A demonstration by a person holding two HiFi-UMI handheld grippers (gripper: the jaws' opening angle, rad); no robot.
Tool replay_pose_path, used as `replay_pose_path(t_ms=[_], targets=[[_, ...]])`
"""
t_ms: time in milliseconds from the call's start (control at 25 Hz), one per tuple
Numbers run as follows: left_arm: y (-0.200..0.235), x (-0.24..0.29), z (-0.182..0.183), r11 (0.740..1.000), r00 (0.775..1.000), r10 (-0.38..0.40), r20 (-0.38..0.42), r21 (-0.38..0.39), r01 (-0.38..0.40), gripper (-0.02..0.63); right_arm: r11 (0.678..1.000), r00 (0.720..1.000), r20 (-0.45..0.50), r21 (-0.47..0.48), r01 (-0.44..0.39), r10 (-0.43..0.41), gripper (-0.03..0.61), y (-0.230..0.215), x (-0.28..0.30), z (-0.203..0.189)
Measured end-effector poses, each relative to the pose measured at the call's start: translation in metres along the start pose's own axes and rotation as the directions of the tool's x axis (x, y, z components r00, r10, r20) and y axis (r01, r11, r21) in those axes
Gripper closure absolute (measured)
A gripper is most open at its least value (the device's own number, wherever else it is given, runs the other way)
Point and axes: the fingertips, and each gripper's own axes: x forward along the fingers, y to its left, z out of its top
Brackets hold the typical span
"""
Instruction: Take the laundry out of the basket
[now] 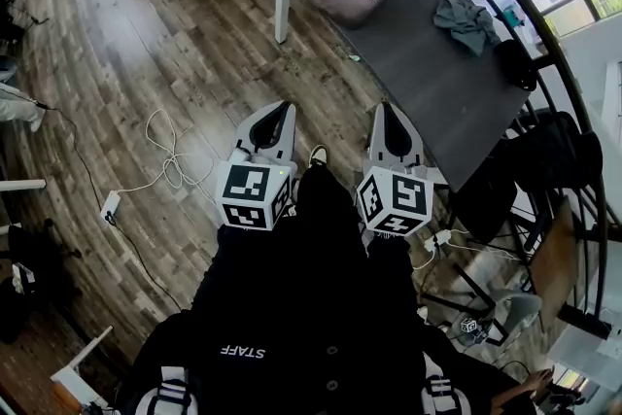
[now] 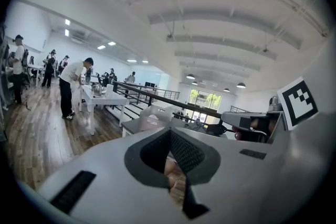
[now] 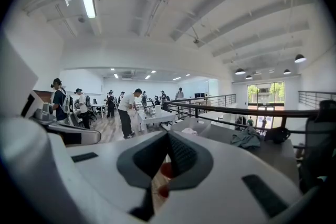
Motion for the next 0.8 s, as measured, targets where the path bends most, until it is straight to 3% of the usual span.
replay_pose_path(t_ms=[360,800], targets=[[0.031,0.086,0.007,0.999,0.999,0.037,-0.020,0.000,-0.037,0.614,1.000,1.000,0.011,0.029,0.009,-0.009,0.565,-0.050,0.093,0.004],[0.044,0.275,0.091,0.999,0.999,0.043,0.017,0.022,-0.043,0.614,0.998,0.999,0.045,0.048,-0.027,0.025,0.565,-0.138,0.257,0.064]])
